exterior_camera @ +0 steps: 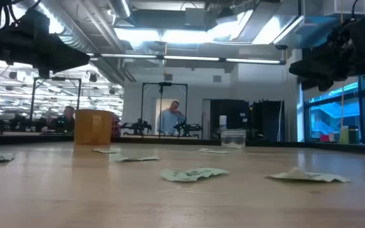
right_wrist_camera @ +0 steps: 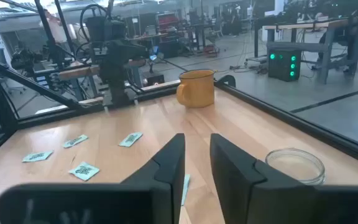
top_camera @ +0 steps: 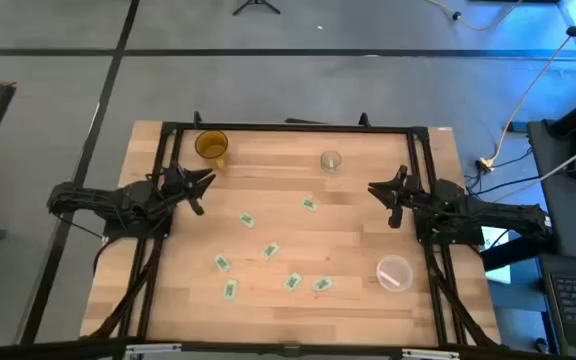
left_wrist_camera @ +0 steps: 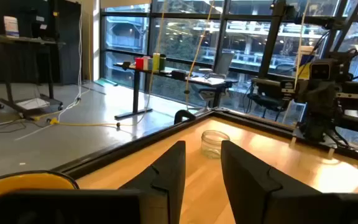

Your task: Pick and place Stevia / Truvia into bins

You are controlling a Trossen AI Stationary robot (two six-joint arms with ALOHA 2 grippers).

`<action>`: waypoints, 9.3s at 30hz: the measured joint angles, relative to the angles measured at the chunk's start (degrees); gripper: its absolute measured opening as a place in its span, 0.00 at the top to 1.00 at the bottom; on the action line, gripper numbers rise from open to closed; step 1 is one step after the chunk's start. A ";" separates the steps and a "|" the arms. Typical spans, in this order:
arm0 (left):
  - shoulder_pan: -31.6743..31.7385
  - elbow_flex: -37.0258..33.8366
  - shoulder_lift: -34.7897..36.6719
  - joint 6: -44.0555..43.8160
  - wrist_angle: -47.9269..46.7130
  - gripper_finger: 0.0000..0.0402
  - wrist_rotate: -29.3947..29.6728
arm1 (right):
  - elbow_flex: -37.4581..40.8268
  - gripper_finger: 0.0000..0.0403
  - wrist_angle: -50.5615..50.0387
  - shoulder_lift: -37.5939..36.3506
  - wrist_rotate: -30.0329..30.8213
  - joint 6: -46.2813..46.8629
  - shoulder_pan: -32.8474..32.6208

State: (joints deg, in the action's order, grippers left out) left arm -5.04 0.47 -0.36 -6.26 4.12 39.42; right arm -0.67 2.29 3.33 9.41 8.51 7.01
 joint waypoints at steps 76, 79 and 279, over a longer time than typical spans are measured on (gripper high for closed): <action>0.00 0.00 0.00 0.00 0.00 0.76 0.00 | -0.02 0.80 0.02 0.01 0.02 3.64 -0.02; -0.02 0.00 0.00 0.00 0.00 0.76 0.00 | -0.01 0.80 0.02 0.01 0.02 4.51 -0.01; 0.02 -0.02 -0.55 0.01 -0.04 0.76 0.03 | -48.87 0.91 -59.28 80.21 -11.59 34.70 -51.87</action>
State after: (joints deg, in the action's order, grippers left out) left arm -5.02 0.45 -0.91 -6.25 4.08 39.45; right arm -49.54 -57.00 83.55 -2.17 43.21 -44.86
